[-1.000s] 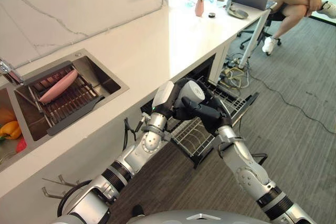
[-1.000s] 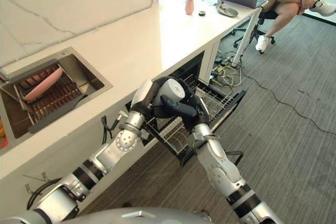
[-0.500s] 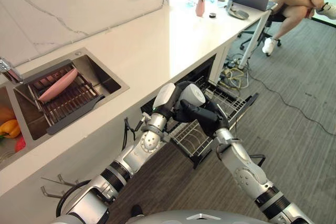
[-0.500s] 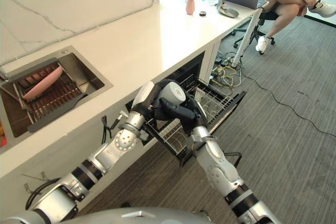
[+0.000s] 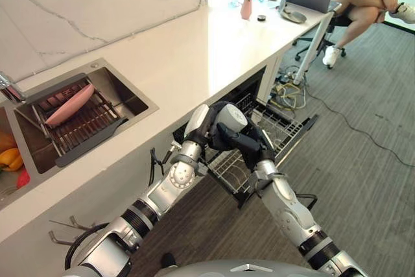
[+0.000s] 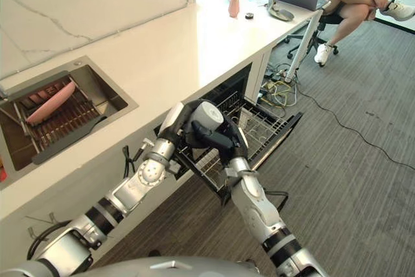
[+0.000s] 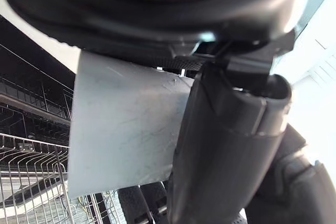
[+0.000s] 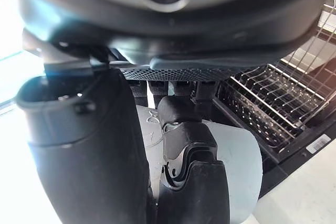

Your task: Place the dishes in the dishwasher.

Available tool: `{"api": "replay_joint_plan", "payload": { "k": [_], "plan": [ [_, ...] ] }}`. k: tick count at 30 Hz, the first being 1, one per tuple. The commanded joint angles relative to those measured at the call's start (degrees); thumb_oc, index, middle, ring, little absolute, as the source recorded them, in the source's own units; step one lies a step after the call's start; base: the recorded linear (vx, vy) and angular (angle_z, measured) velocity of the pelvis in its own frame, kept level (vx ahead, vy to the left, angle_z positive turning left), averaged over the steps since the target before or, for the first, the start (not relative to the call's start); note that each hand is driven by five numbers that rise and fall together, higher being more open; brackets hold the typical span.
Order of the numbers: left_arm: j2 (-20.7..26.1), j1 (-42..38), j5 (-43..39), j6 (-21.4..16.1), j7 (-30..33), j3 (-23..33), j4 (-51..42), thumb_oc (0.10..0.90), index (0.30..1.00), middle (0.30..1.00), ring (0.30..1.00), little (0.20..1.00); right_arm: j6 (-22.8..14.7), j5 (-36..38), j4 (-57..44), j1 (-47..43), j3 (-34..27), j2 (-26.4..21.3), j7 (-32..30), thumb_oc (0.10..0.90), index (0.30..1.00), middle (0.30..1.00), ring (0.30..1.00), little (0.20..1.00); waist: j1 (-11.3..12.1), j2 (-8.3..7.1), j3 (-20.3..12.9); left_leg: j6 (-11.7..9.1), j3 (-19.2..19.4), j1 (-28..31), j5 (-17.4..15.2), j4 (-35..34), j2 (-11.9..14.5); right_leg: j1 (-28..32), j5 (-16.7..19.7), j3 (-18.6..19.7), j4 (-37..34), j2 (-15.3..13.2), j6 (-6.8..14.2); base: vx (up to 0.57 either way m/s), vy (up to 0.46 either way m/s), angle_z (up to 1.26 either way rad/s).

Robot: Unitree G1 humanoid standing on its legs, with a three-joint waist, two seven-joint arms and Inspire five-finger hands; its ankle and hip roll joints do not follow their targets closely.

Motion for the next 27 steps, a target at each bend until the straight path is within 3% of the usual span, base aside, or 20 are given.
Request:
{"api": "replay_joint_plan", "payload": {
  "k": [1,6,7,8,9,10,17,21,27],
  "plan": [
    [-2.9,-7.1,-7.0,-11.6,0.5,0.6,-12.6,0.400,0.300,0.300,0.300,0.300,-6.4,-2.1,1.3,-9.8,-4.6,2.4,-2.6,0.400,0.300,0.300,0.300,0.300,0.9,-0.30,-0.7,2.7,0.6,5.9,-9.9,0.2,-2.2,-1.8,-1.3,4.4,1.1,0.5,-0.8,-0.02,-0.023,-0.07],
    [-3.1,-6.0,-10.0,-11.6,-1.0,1.0,-13.0,0.400,0.300,0.300,0.300,0.300,-6.4,-4.4,1.5,-9.8,-6.0,2.3,-3.7,0.400,0.300,0.300,0.300,0.300,0.6,-0.20,-0.7,2.8,0.6,5.9,-9.9,0.2,-2.3,-1.7,-1.2,4.3,1.1,0.4,-1.0,-0.01,-0.004,-0.03],
    [-3.2,-5.6,-10.8,-11.3,-1.5,0.9,-13.0,0.452,0.378,0.378,0.378,0.378,-6.3,-4.7,1.5,-9.3,-6.1,2.2,-3.9,0.400,0.300,0.300,0.300,0.300,0.5,-0.13,-0.8,2.8,0.6,6.1,-10.0,0.2,-2.3,-1.6,-1.2,4.2,1.1,0.5,-1.1,0.00,0.000,0.00],
    [-3.1,-5.3,-11.5,-10.9,-2.0,0.9,-13.1,0.562,0.542,0.542,0.542,0.542,-6.2,-5.2,1.4,-8.9,-6.4,1.8,-4.4,0.400,0.300,0.300,0.300,0.300,0.5,-0.10,-0.8,2.8,0.6,6.3,-10.0,0.2,-2.3,-1.4,-1.2,4.1,1.1,0.5,-1.1,0.00,0.000,0.00],
    [-3.0,-5.1,-12.3,-10.6,-2.9,1.0,-13.5,0.764,0.846,0.846,0.846,0.846,-6.0,-5.7,1.3,-8.6,-6.8,1.7,-4.6,0.400,0.300,0.300,0.300,0.300,0.6,-0.04,-0.8,2.8,0.6,6.4,-10.1,0.2,-2.3,-1.2,-1.3,4.0,1.1,0.5,-1.1,0.00,0.000,0.00],
    [-2.8,-4.9,-13.3,-10.5,-4.2,1.2,-14.3,0.800,0.900,0.900,0.900,0.900,-5.6,-6.5,1.6,-8.2,-7.5,1.6,-5.0,0.400,0.300,0.300,0.300,0.300,0.6,0.02,-0.7,2.8,0.4,6.4,-10.1,0.2,-2.2,-1.1,-1.3,4.0,1.1,0.5,-1.0,0.00,0.000,0.00],
    [-1.8,-5.6,-16.9,-10.6,-6.8,1.5,-17.4,0.800,0.900,0.900,0.900,0.900,-6.3,-8.3,2.1,-7.6,-13.1,1.4,-8.6,0.400,0.300,0.300,0.300,0.300,0.9,0.38,-0.4,3.0,-0.4,6.0,-10.1,0.2,-2.4,-1.1,-1.4,3.3,1.1,0.3,-0.8,0.00,0.006,0.02],
    [-2.2,-5.0,-26.7,-9.8,-10.8,1.8,-19.8,0.800,0.900,0.900,0.900,0.900,-7.5,-6.7,3.8,-6.6,-18.6,1.6,-11.5,0.400,0.300,0.300,0.300,0.300,1.7,0.55,-0.5,3.1,-1.1,5.9,-10.4,0.2,-2.7,-0.5,-1.4,2.4,1.1,0.2,-0.7,0.00,0.013,0.11],
    [-2.0,-3.2,-31.8,-9.3,-12.7,3.8,-22.2,0.800,0.900,0.900,0.900,0.900,-8.6,-4.5,5.2,-6.7,-22.5,1.7,-13.0,0.400,0.300,0.300,0.300,0.300,2.2,0.63,-0.5,3.0,-1.9,6.1,-10.5,0.2,-2.7,0.3,-1.7,1.5,1.1,0.2,-0.9,0.00,0.001,0.11]
  ]
}}
